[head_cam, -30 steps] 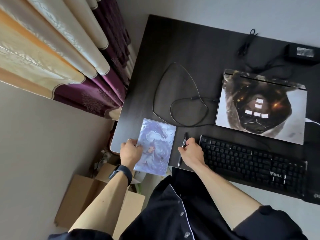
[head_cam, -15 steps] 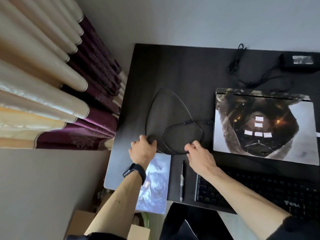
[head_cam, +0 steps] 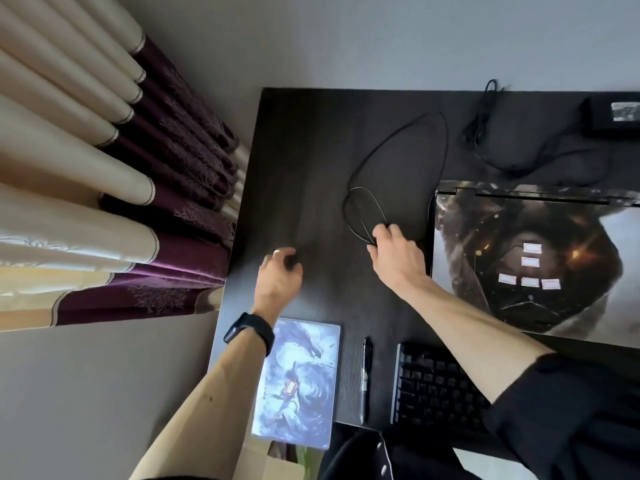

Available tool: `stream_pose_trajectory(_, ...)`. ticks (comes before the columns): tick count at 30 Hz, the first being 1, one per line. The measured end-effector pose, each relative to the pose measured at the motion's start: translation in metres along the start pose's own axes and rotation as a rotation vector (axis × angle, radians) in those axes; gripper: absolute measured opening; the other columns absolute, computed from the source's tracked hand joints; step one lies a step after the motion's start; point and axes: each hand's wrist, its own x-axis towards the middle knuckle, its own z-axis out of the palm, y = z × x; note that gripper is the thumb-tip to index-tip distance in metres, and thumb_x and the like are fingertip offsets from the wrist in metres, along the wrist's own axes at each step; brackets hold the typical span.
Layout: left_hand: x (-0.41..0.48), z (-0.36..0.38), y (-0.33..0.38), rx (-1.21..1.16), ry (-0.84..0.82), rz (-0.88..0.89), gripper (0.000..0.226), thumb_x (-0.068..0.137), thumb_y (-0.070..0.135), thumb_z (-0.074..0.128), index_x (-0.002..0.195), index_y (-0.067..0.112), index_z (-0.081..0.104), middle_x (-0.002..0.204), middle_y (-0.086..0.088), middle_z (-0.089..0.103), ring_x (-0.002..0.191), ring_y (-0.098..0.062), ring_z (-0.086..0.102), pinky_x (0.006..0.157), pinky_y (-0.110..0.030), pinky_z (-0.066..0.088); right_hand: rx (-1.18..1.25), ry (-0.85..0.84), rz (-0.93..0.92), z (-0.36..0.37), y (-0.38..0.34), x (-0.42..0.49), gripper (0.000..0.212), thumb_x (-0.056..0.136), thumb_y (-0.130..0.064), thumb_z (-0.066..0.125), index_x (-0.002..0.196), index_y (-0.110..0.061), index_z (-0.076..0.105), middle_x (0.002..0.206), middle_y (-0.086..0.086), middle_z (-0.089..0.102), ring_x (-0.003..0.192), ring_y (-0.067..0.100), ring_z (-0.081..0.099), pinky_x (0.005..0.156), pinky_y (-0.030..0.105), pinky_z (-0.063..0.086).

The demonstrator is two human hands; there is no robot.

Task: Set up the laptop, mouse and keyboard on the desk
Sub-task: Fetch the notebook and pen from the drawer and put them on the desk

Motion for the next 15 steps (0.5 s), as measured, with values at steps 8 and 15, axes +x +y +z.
stream_pose_trajectory(8, -0.071, 0.003, -0.091, -0.010, 0.078, 0.007, 0.048, 0.089, 0.016, 0.061, 0.136, 0.011, 0.051, 0.131, -0.017, 0.047, 0.120, -0.036, 0.047, 0.106, -0.040, 0.037, 0.195, -0.009, 0.076, 0.015, -0.025, -0.108, 0.033, 0.095, -0.035, 0.062, 0.121, -0.019, 0.050, 0.117, 0.003, 0.057, 0.103, 0.031, 0.063, 0.077, 0.039, 0.051)
stream_pose_trajectory(15, -0.123, 0.017, -0.137, 0.003, -0.017, 0.103, 0.057, 0.089, 0.025, 0.060, 0.142, 0.030, 0.041, 0.130, -0.010, 0.043, 0.118, -0.032, 0.045, 0.100, -0.041, 0.041, 0.081, -0.282, 0.299, 0.066, -0.058, -0.208, 0.045, 0.095, -0.044, 0.058, 0.123, -0.010, 0.045, 0.125, 0.012, 0.059, 0.111, 0.040, 0.064, 0.085, 0.044, 0.050)
